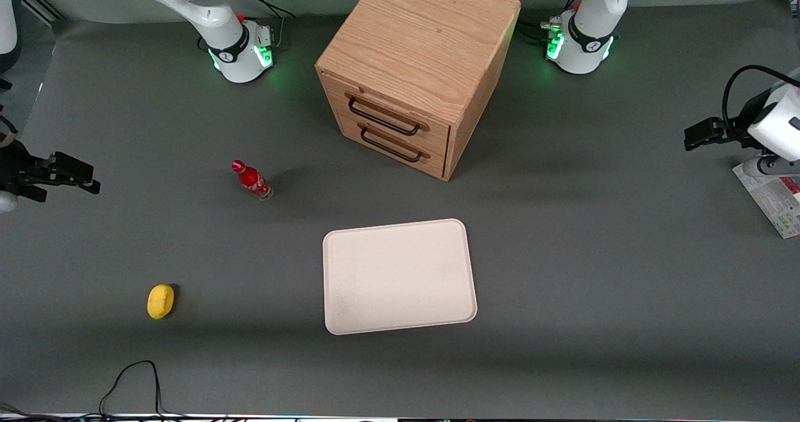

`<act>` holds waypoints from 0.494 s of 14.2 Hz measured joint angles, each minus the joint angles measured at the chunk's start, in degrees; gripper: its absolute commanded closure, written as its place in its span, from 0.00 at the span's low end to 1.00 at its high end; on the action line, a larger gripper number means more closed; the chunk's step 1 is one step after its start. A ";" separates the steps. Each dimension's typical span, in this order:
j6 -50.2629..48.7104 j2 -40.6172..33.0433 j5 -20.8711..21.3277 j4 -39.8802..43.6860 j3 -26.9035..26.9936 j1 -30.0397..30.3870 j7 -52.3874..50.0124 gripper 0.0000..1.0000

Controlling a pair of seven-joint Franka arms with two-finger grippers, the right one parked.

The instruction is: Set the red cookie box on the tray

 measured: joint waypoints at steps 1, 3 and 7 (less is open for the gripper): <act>-0.86 0.57 -0.06 1.09 -0.18 0.00 0.00 0.00; -2.53 1.62 -0.36 3.12 -0.54 0.00 -0.14 0.00; -3.24 3.13 -1.27 4.83 -0.56 0.41 -3.66 0.00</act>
